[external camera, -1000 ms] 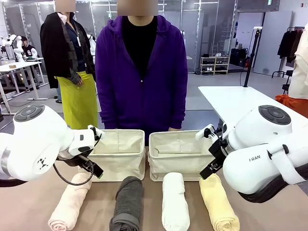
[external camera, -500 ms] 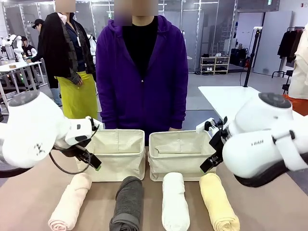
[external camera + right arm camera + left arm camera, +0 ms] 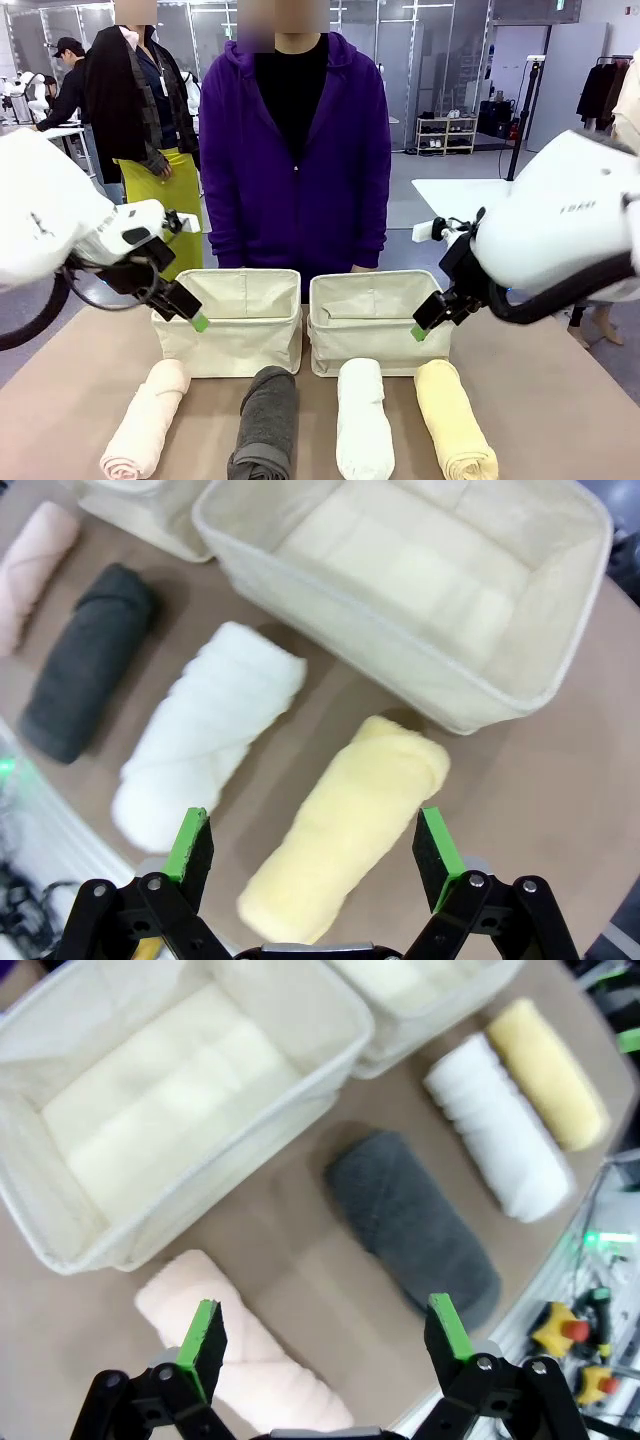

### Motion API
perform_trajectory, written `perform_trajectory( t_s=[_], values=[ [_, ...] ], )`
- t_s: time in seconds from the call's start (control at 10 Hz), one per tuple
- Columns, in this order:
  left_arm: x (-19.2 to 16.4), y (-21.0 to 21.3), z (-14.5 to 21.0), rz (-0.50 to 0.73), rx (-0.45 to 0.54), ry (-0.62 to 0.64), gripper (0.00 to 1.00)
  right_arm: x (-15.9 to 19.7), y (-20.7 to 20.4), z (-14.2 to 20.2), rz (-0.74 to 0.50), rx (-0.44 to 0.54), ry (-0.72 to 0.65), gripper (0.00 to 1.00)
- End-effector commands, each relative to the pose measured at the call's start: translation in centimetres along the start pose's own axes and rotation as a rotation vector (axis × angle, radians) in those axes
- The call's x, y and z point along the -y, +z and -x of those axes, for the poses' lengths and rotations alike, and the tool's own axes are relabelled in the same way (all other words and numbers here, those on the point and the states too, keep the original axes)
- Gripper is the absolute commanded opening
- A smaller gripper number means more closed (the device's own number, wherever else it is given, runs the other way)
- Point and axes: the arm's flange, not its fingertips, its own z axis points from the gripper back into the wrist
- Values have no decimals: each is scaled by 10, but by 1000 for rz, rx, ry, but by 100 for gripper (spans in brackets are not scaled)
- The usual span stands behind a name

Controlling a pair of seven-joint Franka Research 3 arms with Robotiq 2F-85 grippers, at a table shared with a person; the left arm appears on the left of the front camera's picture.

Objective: Divide the towels into two baskets.
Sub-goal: Pick up one hotel-folded towel and place it in the Fabric basket indicated by the person.

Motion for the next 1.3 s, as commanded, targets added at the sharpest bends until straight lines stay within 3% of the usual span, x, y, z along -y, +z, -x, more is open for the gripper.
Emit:
perform_trajectory(
  t_s=[0.0,0.2,0.3,0.4,0.8,1.0,1.2],
  values=[
    [-23,55,15,287,41,72,100,31,41,15,-266,3,-88,100],
    [-61,91,57,510,138,121,100,81,73,44,-605,69,-215,100],
    [-78,96,75,487,186,184,100,110,84,61,-633,158,-283,100],
    [-94,105,94,517,263,229,100,137,96,83,-751,235,-306,100],
    [-167,175,218,448,614,505,100,232,154,212,-757,600,-618,100],
    [-181,192,264,375,653,608,100,252,171,274,-710,714,-748,100],
    [-176,205,274,307,625,595,100,253,187,300,-660,765,-781,100]
  ],
)
